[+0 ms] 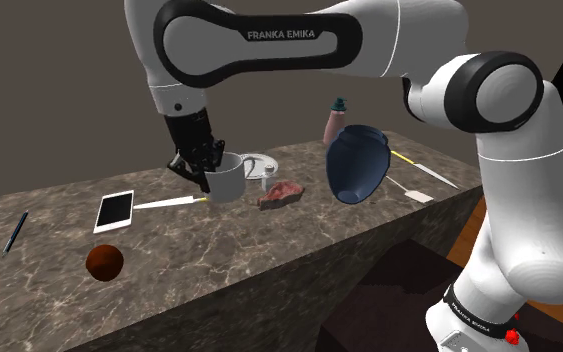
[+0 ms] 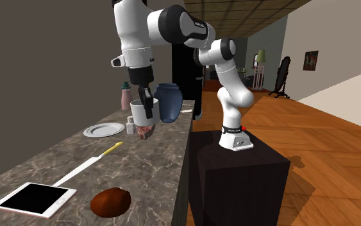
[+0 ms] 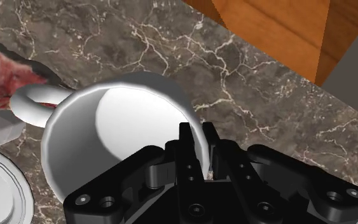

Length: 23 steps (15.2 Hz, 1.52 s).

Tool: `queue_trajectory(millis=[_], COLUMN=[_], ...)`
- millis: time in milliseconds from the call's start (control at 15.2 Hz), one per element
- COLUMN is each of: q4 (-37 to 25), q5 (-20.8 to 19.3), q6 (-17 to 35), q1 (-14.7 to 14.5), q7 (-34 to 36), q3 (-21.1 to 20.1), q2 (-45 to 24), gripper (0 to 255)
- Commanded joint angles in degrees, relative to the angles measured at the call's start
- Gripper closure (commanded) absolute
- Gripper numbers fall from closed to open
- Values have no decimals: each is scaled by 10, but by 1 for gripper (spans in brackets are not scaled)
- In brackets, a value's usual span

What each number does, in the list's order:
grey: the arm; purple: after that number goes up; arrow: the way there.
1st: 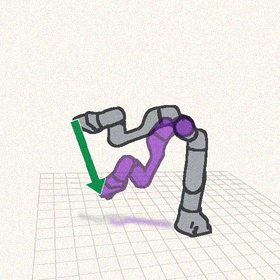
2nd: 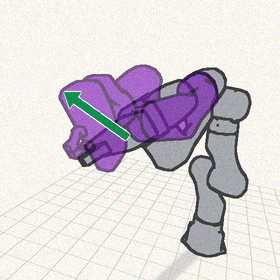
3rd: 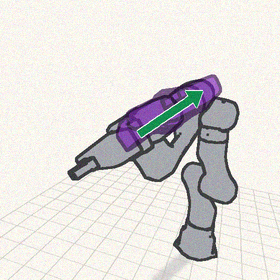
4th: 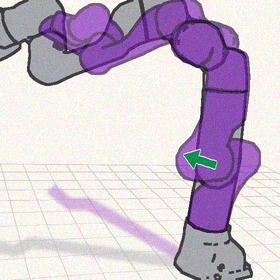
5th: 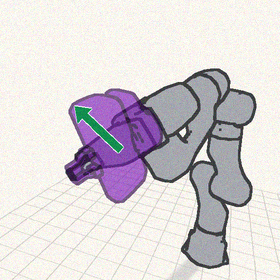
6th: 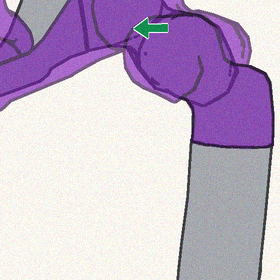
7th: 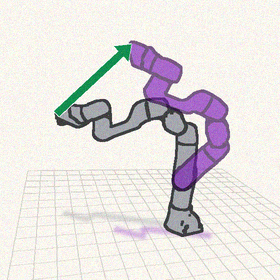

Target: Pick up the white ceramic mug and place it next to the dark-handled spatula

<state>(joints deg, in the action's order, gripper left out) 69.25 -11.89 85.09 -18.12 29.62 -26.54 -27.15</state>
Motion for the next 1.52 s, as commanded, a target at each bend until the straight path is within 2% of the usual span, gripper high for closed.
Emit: queue_trajectory(millis=[0, 330, 660, 1056, 1452], q4=[-18, 121, 221, 306, 363], q5=[-1, 32, 58, 76, 80], q6=[-15, 35, 67, 92, 108], q1=[-4, 70, 125, 177, 220], q7=[1, -58, -127, -213, -298], q3=[0, 6, 26, 60, 102], q2=[-4, 95, 173, 245, 294], gripper=[255, 255, 255, 255, 255])
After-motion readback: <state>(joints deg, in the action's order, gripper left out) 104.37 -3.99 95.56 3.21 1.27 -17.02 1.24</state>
